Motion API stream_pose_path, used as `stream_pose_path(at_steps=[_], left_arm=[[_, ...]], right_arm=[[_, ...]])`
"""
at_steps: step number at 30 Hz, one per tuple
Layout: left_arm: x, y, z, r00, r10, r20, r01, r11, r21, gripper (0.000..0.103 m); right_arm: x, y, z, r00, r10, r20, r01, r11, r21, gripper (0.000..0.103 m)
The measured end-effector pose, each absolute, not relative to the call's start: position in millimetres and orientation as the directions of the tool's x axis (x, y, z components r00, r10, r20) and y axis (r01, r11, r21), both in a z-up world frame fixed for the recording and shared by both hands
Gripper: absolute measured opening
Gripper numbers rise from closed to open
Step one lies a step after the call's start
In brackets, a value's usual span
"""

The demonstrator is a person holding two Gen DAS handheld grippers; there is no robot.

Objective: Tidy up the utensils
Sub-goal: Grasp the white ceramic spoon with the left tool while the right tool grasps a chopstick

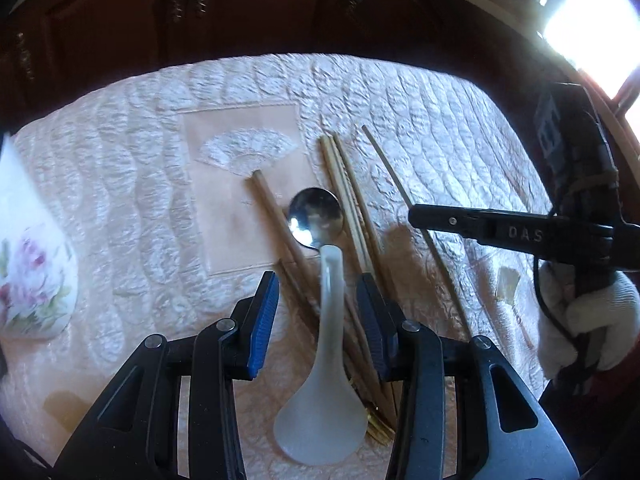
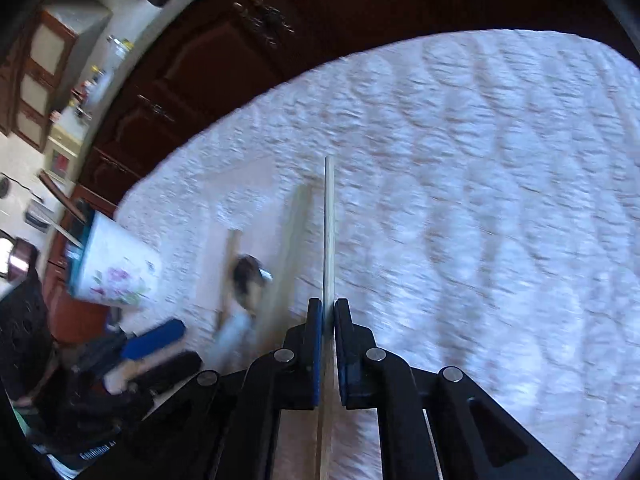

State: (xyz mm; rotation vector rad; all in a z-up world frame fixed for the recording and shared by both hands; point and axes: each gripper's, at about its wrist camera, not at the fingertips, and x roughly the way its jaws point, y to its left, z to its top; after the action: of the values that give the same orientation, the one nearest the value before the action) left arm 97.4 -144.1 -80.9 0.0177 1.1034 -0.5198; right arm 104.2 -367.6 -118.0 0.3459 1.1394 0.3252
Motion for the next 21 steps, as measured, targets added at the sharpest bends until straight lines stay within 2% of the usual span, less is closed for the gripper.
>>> stream_pose_path(at_steps=[5, 9, 18, 20, 21], left_arm=[[105.6, -159.8, -89.3, 0.303, -0.356, -0.884, 0.449, 0.871, -0.197, 0.030], [108.8, -167.0, -93.2, 0.305, -0.323, -0.896, 0.464, 0.872, -0.157, 0.014], [107.9, -135.1, -82.0, 0.315, -0.368, -0.875, 0.394, 0.889, -0.232, 0.012], [107.0, -124.1, -75.4, 0.334, -0.378, -0.864, 0.370, 0.895, -0.249, 0.012], [105.8, -120.9, -72.6, 0.343, -0.378, -0.860, 0.364, 0.897, -0.249, 0.012]], right_arm=[[102.4, -375.7, -123.8, 0.375, 0.397, -0.838, -0.058, 0.912, 0.406, 0.008], [103.8, -381.8, -123.7, 0.381, 0.411, -0.828, -0.058, 0.905, 0.422, 0.013], [137.9, -372.1, -119.5, 0.382, 0.399, -0.834, -0.073, 0.912, 0.403, 0.018], [145.8, -368.6, -122.2, 0.376, 0.395, -0.839, -0.082, 0.915, 0.394, 0.018], [149.1, -366.9, -122.9, 0.376, 0.389, -0.841, -0.087, 0.918, 0.386, 0.013]])
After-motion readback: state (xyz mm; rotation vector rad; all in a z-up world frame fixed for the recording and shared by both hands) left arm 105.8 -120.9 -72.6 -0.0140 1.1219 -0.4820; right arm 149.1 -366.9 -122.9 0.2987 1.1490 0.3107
